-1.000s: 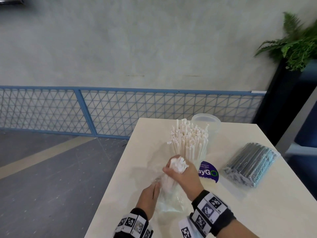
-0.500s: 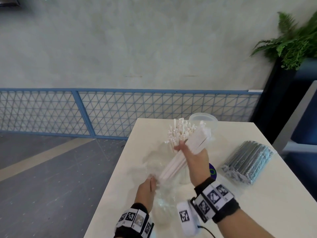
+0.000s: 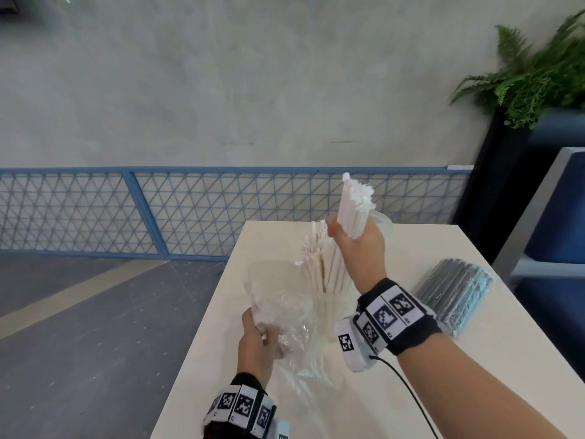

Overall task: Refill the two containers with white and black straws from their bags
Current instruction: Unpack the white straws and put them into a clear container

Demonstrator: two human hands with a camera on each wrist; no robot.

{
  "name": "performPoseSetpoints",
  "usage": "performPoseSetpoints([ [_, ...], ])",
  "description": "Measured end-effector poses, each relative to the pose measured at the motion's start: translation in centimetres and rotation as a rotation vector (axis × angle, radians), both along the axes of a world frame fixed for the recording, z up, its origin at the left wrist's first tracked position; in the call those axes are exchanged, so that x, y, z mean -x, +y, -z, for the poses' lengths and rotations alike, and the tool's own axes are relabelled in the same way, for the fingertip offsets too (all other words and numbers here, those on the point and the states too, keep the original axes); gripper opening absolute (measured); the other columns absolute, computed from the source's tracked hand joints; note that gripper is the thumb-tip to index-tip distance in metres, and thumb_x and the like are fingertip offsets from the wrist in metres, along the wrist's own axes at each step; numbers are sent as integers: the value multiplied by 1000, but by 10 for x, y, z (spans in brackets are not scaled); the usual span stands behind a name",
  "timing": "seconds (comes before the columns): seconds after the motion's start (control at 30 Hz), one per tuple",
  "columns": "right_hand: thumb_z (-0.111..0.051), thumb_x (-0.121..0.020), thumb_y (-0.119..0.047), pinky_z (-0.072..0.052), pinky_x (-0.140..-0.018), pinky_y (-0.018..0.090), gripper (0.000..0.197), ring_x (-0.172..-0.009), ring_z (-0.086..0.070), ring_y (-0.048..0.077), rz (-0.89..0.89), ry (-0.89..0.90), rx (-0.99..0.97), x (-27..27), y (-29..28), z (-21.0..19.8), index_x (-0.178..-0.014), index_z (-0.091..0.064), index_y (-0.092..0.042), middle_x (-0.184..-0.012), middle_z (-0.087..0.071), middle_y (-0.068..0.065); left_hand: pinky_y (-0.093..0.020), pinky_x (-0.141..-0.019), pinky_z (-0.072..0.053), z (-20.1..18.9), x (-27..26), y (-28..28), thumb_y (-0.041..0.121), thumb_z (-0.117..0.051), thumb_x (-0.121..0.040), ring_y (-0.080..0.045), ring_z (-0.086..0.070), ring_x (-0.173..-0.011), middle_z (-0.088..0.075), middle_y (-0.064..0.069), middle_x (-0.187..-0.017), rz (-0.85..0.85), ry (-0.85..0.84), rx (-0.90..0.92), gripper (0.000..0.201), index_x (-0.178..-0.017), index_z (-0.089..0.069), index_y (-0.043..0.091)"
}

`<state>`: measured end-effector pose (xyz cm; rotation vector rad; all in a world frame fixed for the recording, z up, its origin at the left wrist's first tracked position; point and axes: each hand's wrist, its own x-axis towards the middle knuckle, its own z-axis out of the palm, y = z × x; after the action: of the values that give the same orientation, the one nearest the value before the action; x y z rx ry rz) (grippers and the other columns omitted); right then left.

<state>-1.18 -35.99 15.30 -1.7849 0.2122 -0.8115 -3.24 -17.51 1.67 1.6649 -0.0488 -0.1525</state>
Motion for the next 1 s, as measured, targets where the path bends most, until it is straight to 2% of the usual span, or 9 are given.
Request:
performPoseSetpoints([
  [0.13, -64, -85, -29, -42, -69, 13, 33, -86, -58, 15, -23, 159, -73, -8, 3, 35, -110, -59, -7, -95, -66, 5, -24, -50, -54, -5, 1, 1, -7, -39, -93, -37, -56, -67, -60, -17, -89, 3, -8, 47, 47, -129, -29, 22],
  [0.3, -67, -83, -32, -40, -63, 2, 34, -95, -63, 23, -17, 306, -123, -16, -4, 74, -103, -59, -6, -100, -69, 13, -28, -53, -54, -10, 1, 4, -9, -35, -93, -29, -67, -55, -63, -15, -89, -7, -30, 33, 48, -128, -30, 22],
  [0.47, -69, -81, -28, -46, -92, 33, 52, -110, -57, 29, -54, 431, 8, -17, -7, 71, -123, -52, -2, -117, -62, 14, -25, -53, -56, -22, 5, 2, -8, -36, -94, -27, -66, -54, -60, -8, -96, -47, -47, 108, 63, -134, -16, 36],
  [0.57, -72, -78, -23, -43, -87, 25, 63, -105, -54, 17, -73, 366, 76, 11, -2, 68, -129, -40, -8, -116, -56, 1, -29, -56, -58, -28, 8, 4, -8, -34, -94, -32, -67, -56, -54, 0, -104, -109, -88, 187, 76, -139, -4, 44],
  [0.63, -72, -78, -22, -38, -95, 21, 65, -113, -47, 6, -43, 223, 67, 39, -3, 77, -133, -37, -14, -124, -48, -8, -36, -63, -60, -28, 9, 6, -9, -34, -93, -33, -67, -55, -53, 1, -107, -143, -114, 210, 83, -138, 0, 51],
  [0.73, -68, -80, -28, -39, -99, 24, 60, -115, -45, 7, 57, 200, 55, 74, -8, 109, -131, -38, -18, -127, -43, -6, -35, -65, -60, -27, 13, 5, -9, -33, -94, -32, -68, -55, -53, -6, -114, -197, -133, 223, 88, -132, 1, 63],
  [0.9, -63, -74, -59, -42, -98, 38, 77, -116, -53, 18, -324, 672, -464, 104, -10, 150, -136, -33, -25, -132, -49, 2, -24, -57, -57, -23, 22, -5, -7, -31, -95, -28, -71, -60, -39, -9, -127, -225, -118, 230, 90, -124, 7, 69],
  [0.97, -70, -73, -51, -46, -89, 38, 69, -102, -64, 20, -431, 659, -604, 108, -11, 153, -127, -38, -23, -114, -63, 5, -30, -66, -58, -22, 26, -8, -8, -34, -94, -17, -72, -72, -36, -8, -132, -239, -114, 202, 89, -128, 7, 63],
  [1.0, -73, -75, -39, -48, -83, 36, 62, -92, -66, 20, -437, 626, -615, 108, -13, 155, -125, -41, -20, -102, -66, 6, -36, -79, -56, -19, 27, -8, -9, -39, -92, -8, -68, -89, -31, -8, -139, -282, -120, 172, 89, -135, 8, 55],
])
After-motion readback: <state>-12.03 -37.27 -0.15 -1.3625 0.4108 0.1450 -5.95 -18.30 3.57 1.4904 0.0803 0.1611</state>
